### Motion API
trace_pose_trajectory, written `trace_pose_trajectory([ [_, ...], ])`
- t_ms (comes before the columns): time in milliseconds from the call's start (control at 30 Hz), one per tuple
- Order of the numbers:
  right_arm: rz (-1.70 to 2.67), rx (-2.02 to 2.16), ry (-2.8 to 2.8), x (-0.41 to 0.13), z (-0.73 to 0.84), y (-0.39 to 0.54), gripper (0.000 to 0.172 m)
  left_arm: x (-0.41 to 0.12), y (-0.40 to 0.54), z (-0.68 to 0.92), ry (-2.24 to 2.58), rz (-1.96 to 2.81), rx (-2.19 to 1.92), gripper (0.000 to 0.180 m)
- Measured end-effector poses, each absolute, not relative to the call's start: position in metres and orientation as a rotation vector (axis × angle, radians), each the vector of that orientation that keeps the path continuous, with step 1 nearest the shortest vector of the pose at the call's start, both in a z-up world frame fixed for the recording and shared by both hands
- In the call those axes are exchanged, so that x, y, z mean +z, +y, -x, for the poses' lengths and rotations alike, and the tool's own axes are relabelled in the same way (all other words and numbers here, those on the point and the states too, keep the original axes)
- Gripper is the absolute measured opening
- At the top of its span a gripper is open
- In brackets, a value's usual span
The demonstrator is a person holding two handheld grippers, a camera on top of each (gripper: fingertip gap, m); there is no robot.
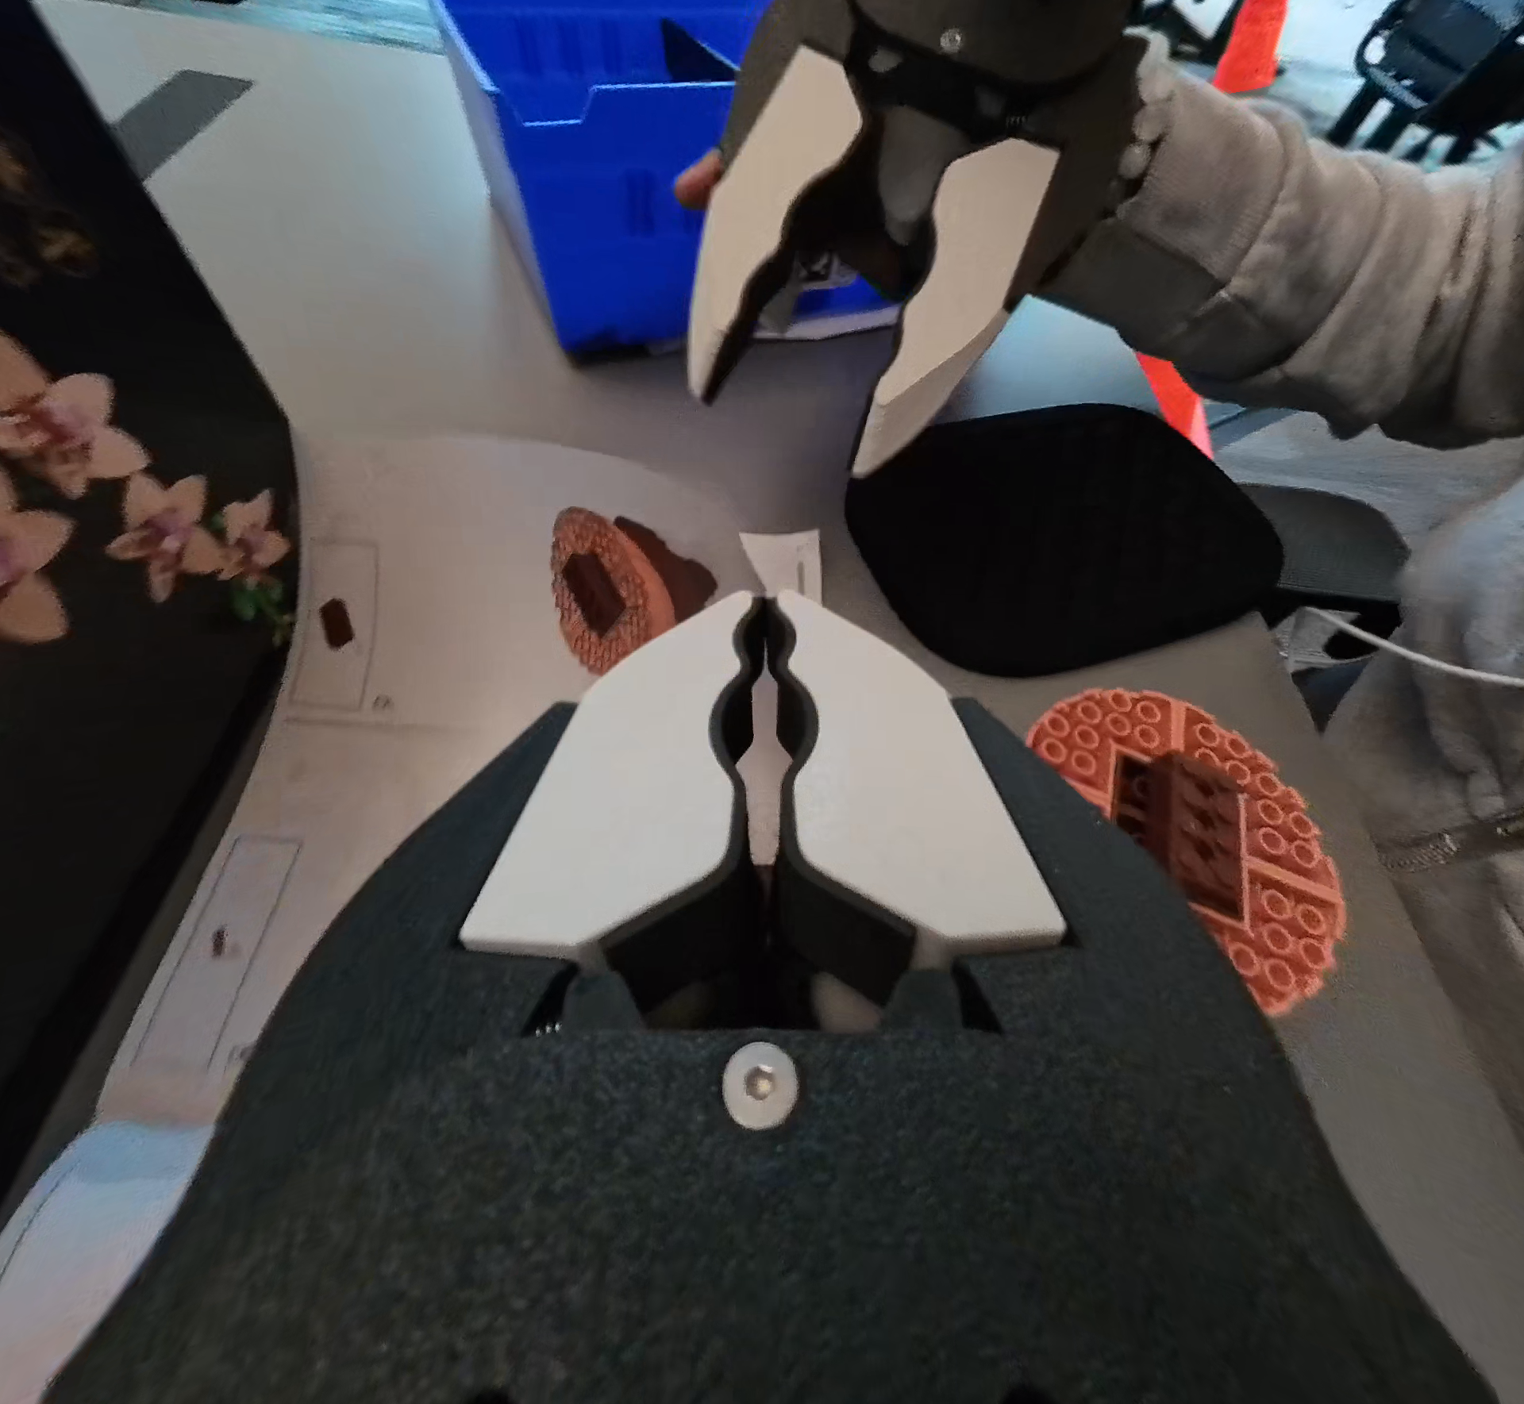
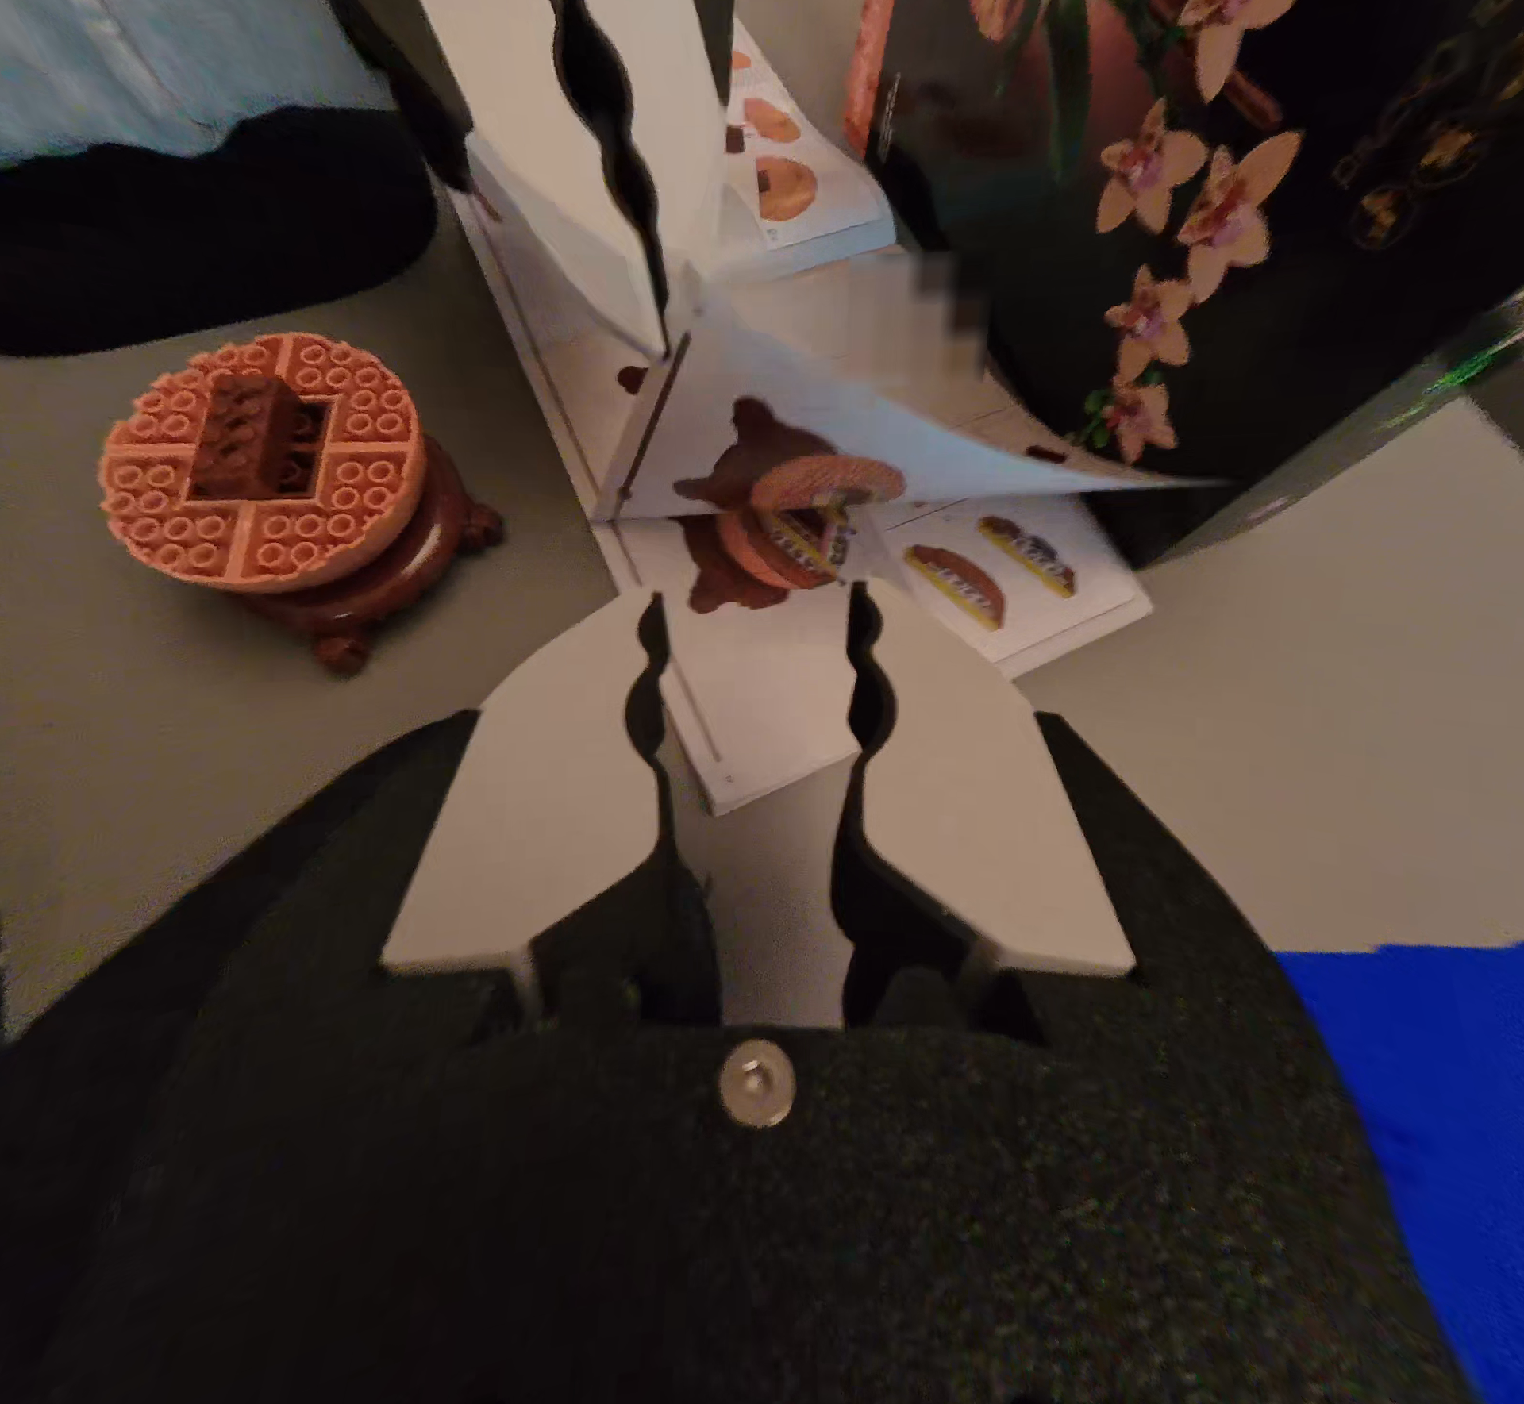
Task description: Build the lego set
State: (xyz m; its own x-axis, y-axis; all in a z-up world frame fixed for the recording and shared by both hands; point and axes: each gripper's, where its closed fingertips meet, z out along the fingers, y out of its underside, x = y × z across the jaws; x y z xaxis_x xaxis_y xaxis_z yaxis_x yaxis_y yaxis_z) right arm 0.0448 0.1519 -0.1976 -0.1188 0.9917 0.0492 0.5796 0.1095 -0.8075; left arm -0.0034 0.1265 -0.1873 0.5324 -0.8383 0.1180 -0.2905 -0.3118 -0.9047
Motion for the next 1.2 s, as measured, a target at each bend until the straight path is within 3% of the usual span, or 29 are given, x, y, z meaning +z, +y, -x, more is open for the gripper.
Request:
trace_pose_trajectory([
  [67, 1.611, 0.937, -1.746, -0.202, -0.041, 0.144, 0.014, -0.185, 0.125, 0.011, 0.886, 1.856, -0.724, 0.000],
  [233, 1.520, 1.143, -1.517, -0.183, -0.024, 0.144, 0.004, -0.181, 0.116, 0.022, 0.770, 1.841, -0.662, 0.000],
  [300, 1.464, 1.150, -1.454, -0.176, -0.024, 0.146, 0.014, -0.179, 0.109, 0.033, 0.699, 1.834, -0.630, 0.000],
  [367, 1.440, 1.126, -1.410, -0.175, -0.024, 0.148, 0.038, -0.176, 0.102, 0.049, 0.617, 1.829, -0.574, 0.000],
  [433, 1.449, 1.091, -1.368, -0.179, -0.024, 0.152, 0.073, -0.174, 0.093, 0.066, 0.523, 1.824, -0.513, 0.000],
  [500, 1.451, 1.081, -1.352, -0.181, -0.023, 0.151, 0.090, -0.171, 0.081, 0.083, 0.426, 1.809, -0.439, 0.000],
  [700, 1.240, 1.074, -1.278, -0.161, -0.020, 0.147, 0.097, -0.167, 0.038, 0.138, 0.130, 1.799, -0.239, 0.000],
  [833, 1.252, 1.023, -1.217, -0.162, -0.022, 0.156, 0.116, -0.180, 0.009, 0.175, -0.046, 1.851, -0.114, 0.000],
  [967, 1.262, 1.057, -1.176, -0.159, -0.026, 0.159, 0.110, -0.211, -0.015, 0.209, -0.206, 1.995, 0.023, 0.003],
  [1100, 1.253, 1.055, -1.148, -0.144, -0.035, 0.159, 0.112, -0.223, -0.045, 0.227, -0.205, 2.124, 0.261, 0.045],
  [1200, 1.181, 0.993, -1.109, -0.121, -0.051, 0.149, 0.111, -0.196, -0.082, 0.218, -0.115, 2.050, 0.366, 0.058],
])
